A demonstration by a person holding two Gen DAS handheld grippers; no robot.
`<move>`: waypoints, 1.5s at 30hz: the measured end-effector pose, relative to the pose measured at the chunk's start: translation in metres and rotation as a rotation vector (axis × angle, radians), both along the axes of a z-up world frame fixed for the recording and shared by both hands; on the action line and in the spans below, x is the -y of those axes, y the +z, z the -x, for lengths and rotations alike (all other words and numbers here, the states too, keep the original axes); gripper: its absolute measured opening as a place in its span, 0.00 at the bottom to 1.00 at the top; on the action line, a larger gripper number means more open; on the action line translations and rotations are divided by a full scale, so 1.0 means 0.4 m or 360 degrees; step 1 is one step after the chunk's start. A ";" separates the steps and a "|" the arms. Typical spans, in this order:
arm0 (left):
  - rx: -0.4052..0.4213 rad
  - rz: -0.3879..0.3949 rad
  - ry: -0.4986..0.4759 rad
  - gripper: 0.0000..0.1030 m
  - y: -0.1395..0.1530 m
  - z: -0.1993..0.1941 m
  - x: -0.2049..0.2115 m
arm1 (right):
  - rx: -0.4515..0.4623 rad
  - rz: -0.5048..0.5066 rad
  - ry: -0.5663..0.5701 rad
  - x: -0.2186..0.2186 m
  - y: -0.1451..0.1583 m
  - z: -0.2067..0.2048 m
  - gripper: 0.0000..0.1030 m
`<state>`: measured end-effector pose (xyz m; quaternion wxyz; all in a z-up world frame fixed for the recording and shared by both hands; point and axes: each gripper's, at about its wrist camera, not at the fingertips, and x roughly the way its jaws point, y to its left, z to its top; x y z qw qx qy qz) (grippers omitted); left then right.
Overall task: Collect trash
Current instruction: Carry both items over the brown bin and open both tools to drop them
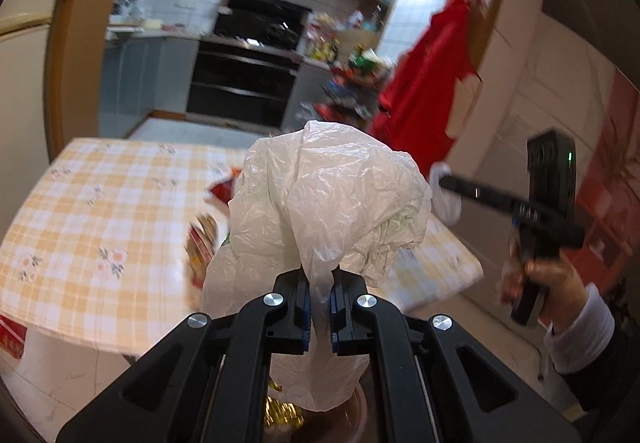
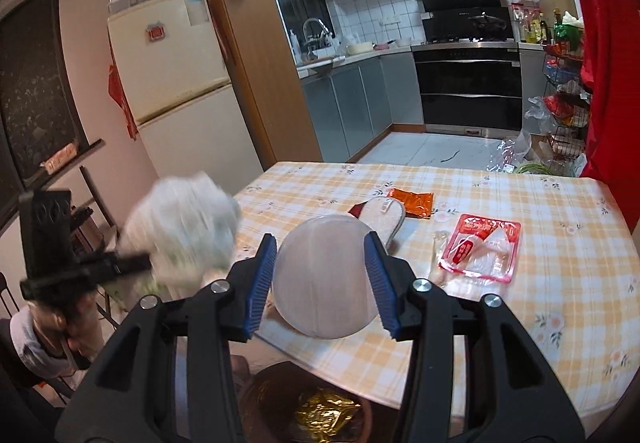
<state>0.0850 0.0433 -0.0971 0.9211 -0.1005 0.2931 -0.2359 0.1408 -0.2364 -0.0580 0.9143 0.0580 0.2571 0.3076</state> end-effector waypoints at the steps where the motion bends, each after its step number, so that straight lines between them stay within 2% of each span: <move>1: -0.0029 -0.0004 -0.0030 0.07 -0.011 0.007 0.006 | 0.0008 -0.0011 0.0001 0.000 0.003 0.022 0.46; 9: -0.0282 -0.0179 -0.0243 0.07 -0.163 0.049 0.089 | 0.0030 -0.0005 -0.0004 0.005 -0.003 0.123 0.46; 14: -0.0309 -0.0266 -0.0338 0.07 -0.219 0.058 0.141 | 0.0019 -0.0021 -0.0031 0.030 -0.011 0.142 0.46; 19: -0.0337 -0.0258 -0.0378 0.08 -0.258 0.034 0.172 | -0.0015 -0.0033 -0.0059 0.048 -0.029 0.129 0.46; 20: -0.0352 -0.0249 -0.0378 0.10 -0.264 0.029 0.175 | -0.0028 -0.0029 -0.0063 0.048 -0.033 0.126 0.46; 22: -0.0404 -0.0199 -0.0365 0.22 -0.279 0.013 0.174 | -0.0044 -0.0025 -0.0064 0.048 -0.037 0.121 0.46; 24: -0.0413 -0.0153 -0.0346 0.39 -0.282 0.008 0.168 | -0.0046 -0.0019 -0.0059 0.043 -0.038 0.121 0.46; 25: -0.0409 -0.0148 -0.0337 0.41 -0.280 0.008 0.164 | -0.0050 -0.0018 -0.0057 0.041 -0.040 0.120 0.46; 28: -0.0388 -0.0137 -0.0265 0.47 -0.270 0.006 0.138 | -0.0064 -0.0010 -0.0049 0.028 -0.046 0.117 0.46; 31: -0.0338 -0.0059 -0.0156 0.58 -0.236 0.014 0.097 | -0.0076 0.0021 -0.0033 0.002 -0.060 0.120 0.46; 33: -0.0276 0.0032 -0.0028 0.74 -0.201 0.027 0.053 | -0.0084 0.0042 -0.0020 -0.015 -0.069 0.121 0.46; 36: -0.0185 0.0122 0.0187 0.90 -0.155 0.054 -0.014 | -0.0107 0.0097 0.0015 -0.053 -0.089 0.123 0.46; 40: -0.0103 0.0097 0.0450 0.94 -0.119 0.080 -0.088 | -0.0145 0.0164 0.0080 -0.103 -0.119 0.132 0.46; 45: -0.0047 -0.0009 0.0635 0.94 -0.105 0.099 -0.138 | -0.0202 0.0203 0.0142 -0.144 -0.151 0.135 0.47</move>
